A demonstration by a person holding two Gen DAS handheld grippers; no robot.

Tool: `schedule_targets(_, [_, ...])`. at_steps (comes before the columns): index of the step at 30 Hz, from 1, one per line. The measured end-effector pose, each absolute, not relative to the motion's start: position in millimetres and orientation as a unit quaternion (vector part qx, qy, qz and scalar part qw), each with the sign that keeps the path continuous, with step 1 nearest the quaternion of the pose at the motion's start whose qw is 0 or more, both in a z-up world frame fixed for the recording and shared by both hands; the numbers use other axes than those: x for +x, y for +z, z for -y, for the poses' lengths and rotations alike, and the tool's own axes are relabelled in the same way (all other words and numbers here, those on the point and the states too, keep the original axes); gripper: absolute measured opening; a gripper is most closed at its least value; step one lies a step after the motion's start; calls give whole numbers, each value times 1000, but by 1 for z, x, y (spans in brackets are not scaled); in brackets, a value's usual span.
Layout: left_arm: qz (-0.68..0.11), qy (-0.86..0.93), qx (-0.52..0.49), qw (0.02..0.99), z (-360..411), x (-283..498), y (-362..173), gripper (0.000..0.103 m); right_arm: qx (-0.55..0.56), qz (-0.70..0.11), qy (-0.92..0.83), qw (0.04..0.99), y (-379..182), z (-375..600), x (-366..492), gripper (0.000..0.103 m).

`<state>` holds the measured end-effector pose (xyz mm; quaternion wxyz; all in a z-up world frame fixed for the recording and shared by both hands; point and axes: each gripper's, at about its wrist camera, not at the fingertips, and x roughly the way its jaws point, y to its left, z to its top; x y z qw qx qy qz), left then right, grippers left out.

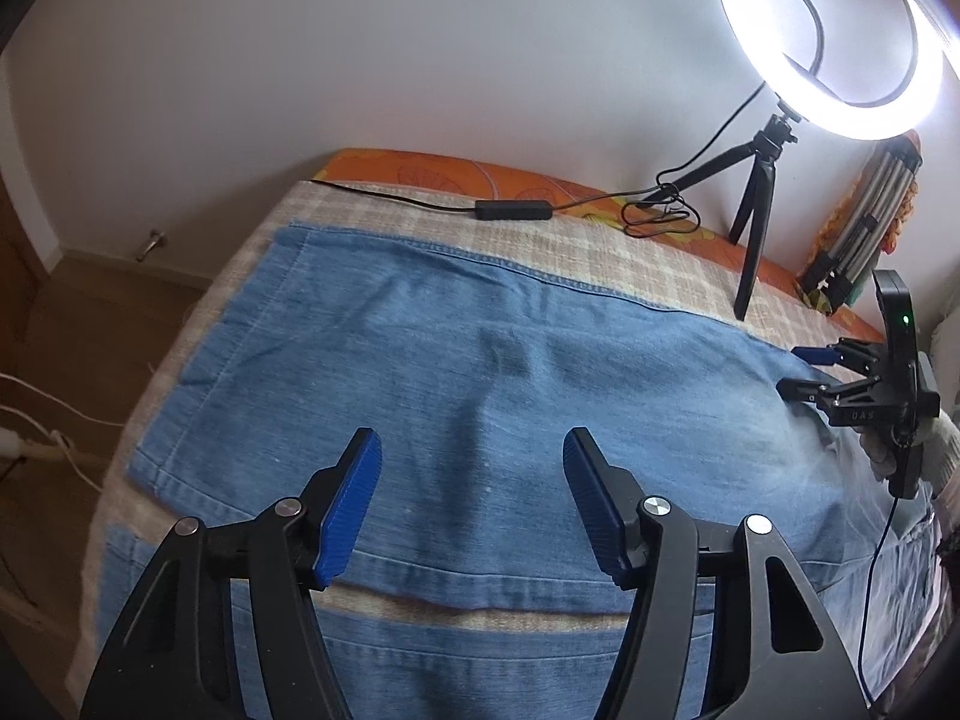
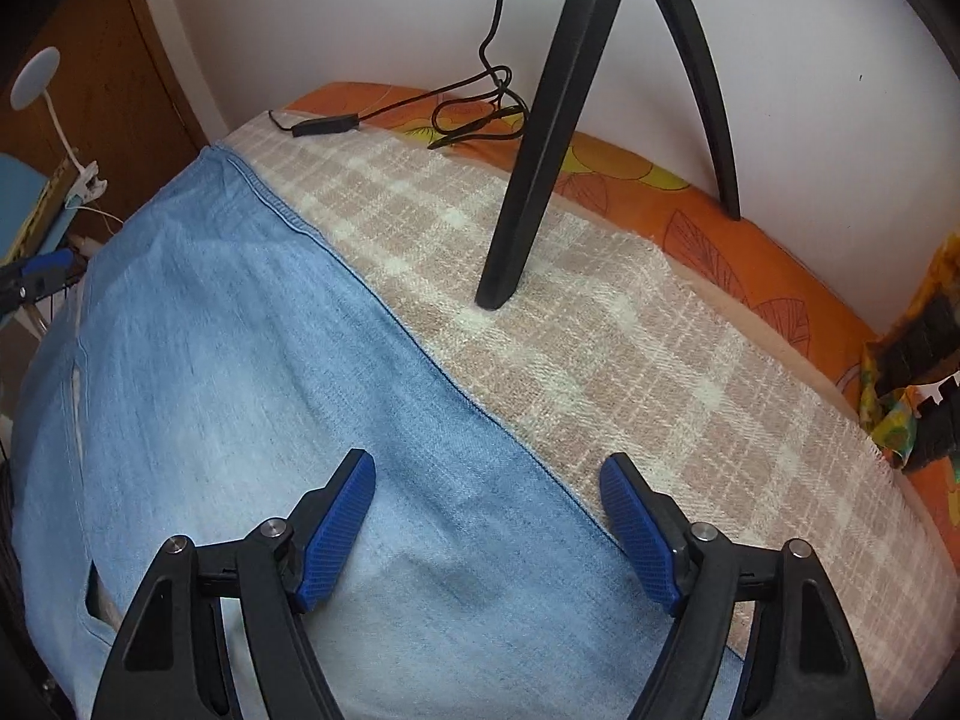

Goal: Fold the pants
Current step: 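Move both tools toward the jeans leg hems, then grasp the jeans leg hem with the right gripper while the left gripper grasps the other hem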

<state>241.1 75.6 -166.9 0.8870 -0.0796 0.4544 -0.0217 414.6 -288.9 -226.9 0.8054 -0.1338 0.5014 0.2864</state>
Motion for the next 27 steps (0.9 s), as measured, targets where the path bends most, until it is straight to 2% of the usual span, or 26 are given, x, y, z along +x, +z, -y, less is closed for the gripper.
schedule_targets(2, [-456, -19, -81, 886, -80, 244, -166, 62, -135, -504, 289, 803, -225, 288, 412, 60])
schedule_targets(4, [-457, -13, -80, 886, -83, 248, -164, 63, -130, -508, 292, 800, -221, 290, 409, 33])
schedule_targets(7, [-463, -10, -81, 883, -85, 255, -165, 63, -150, -507, 297, 795, -217, 285, 400, 13])
schedule_targets(10, [-469, -9, -90, 879, -87, 264, -165, 65, -176, -492, 291, 802, -208, 283, 386, 6])
schedule_targets(15, [-466, -10, -120, 876, -91, 282, -157, 75, -191, -430, 279, 837, -171, 287, 351, 5])
schedule_targets(21, [-482, -25, -162, 861, -85, 315, -154, 77, -264, -351, 277, 855, -143, 269, 274, 4])
schedule_targets(27, [-526, -19, -193, 828, -74, 346, -175, 77, -296, -330, 292, 847, -145, 256, 216, 4])
